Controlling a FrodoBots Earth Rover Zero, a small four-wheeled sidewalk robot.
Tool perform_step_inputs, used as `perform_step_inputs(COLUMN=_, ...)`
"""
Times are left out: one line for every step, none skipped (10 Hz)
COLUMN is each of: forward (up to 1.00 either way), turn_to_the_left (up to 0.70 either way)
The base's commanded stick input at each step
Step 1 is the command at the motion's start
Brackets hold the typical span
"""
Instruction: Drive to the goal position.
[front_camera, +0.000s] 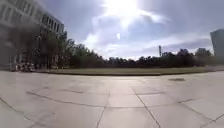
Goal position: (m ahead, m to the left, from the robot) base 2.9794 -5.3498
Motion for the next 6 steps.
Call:
perform_step_inputs(forward=0.00, turn_to_the_left=0.00)
perform_step_inputs(forward=0.00, turn_to_the_left=0.00)
perform_step_inputs(forward=0.00, turn_to_the_left=0.00)
perform_step_inputs(forward=0.00, turn_to_the_left=0.00)
perform_step_inputs(forward=0.00, turn_to_the_left=0.00)
perform_step_inputs(forward=0.00, turn_to_the_left=0.00)
